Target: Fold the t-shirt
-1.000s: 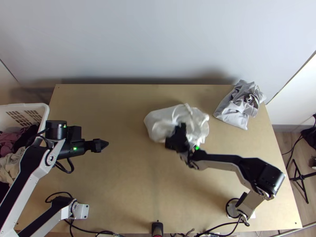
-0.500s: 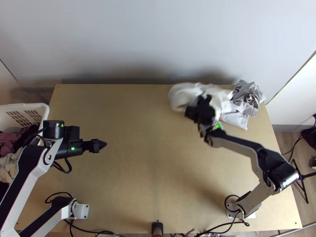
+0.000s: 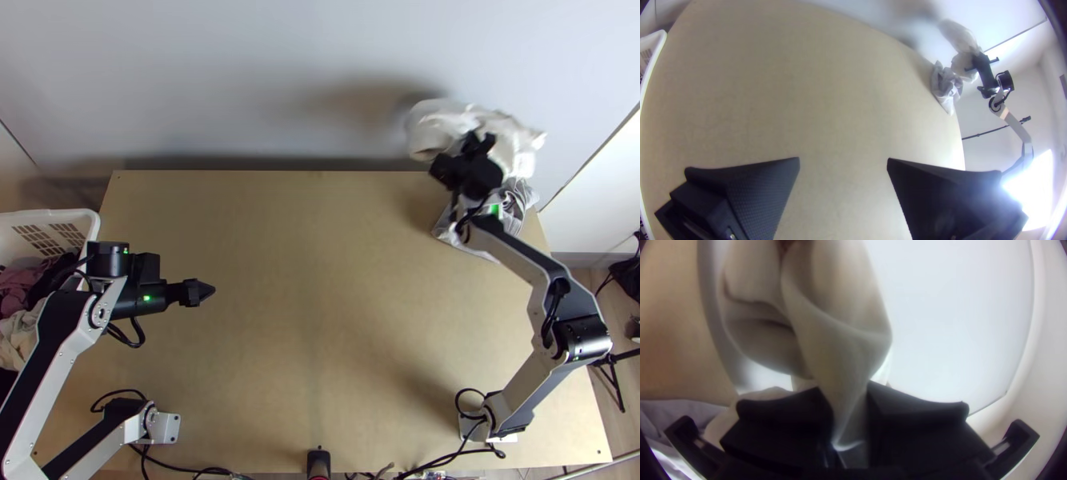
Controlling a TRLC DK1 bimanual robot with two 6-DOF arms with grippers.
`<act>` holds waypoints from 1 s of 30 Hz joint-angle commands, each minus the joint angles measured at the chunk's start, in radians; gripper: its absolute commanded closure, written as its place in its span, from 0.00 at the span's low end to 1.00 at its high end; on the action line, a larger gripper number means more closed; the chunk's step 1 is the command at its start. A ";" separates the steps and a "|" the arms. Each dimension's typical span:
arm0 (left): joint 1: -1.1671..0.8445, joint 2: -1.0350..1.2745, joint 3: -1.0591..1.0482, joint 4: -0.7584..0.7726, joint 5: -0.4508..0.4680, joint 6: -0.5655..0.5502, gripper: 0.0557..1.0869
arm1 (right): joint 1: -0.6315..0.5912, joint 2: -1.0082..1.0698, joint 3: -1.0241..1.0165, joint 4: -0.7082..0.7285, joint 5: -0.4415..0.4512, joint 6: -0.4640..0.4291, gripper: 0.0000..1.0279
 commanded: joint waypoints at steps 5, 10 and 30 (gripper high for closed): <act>0.024 0.015 -0.004 0.000 0.017 0.002 0.07 | -0.216 0.006 0.084 0.003 -0.150 -0.099 0.97; 0.036 0.015 -0.004 0.000 0.020 0.008 0.07 | -0.299 -0.038 0.063 0.003 -0.214 -0.134 0.97; 0.058 0.032 -0.030 0.003 0.049 -0.003 0.07 | -0.282 -0.180 -0.604 0.092 -0.268 -0.097 0.97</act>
